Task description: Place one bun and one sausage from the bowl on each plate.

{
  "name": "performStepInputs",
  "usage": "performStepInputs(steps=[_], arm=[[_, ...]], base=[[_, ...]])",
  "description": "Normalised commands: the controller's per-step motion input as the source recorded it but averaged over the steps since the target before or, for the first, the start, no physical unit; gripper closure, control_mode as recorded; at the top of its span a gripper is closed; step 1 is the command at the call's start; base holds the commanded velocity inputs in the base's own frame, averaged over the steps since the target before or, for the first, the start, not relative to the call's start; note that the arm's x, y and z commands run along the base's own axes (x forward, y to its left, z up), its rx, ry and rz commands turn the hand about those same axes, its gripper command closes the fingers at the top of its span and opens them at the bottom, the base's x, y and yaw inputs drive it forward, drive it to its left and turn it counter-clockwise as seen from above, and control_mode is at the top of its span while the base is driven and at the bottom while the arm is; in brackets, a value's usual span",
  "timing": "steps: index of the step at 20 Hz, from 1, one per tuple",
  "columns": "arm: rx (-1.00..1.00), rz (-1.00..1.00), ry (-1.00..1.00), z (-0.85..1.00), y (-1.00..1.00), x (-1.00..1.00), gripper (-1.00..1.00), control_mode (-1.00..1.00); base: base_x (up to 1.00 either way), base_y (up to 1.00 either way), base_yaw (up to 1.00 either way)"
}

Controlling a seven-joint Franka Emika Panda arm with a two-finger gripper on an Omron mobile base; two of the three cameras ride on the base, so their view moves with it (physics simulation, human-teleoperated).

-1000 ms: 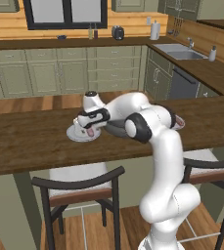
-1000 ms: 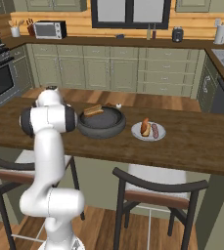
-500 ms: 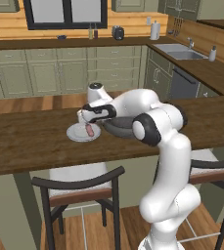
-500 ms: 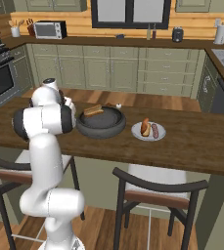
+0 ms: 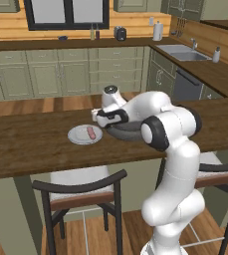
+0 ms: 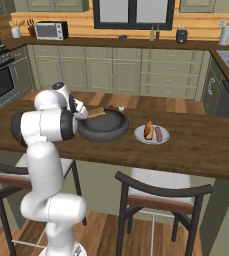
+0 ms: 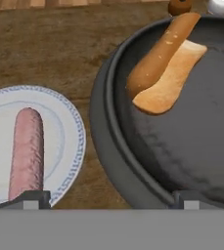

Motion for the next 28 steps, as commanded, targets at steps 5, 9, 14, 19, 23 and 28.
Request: performStepInputs(steps=[5,9,14,19,23,28], arm=[[0.01,-0.18,-0.06,0.12,-0.23,0.39,-1.00,-1.00],[0.02,-0.14,-0.05,0.02,-0.03,0.38,-1.00,-1.00],[0.09,-0.12,0.00,0.26,-0.22,0.18,-1.00,-1.00],[0.11,-0.06,0.00,0.13,-0.36,0.27,-1.00,-1.00],[0.08,0.00,0.01,-0.14,-0.14,0.16,-1.00,-1.00],[0.05,0.00,0.01,-0.02,0.01,0.19,-1.00,-1.00]], base=[[0.00,0.00,0.00],[0.00,0.00,0.00],[0.00,0.00,0.00],[0.00,0.00,0.00],[0.00,0.00,0.00],[0.00,0.00,0.00]])
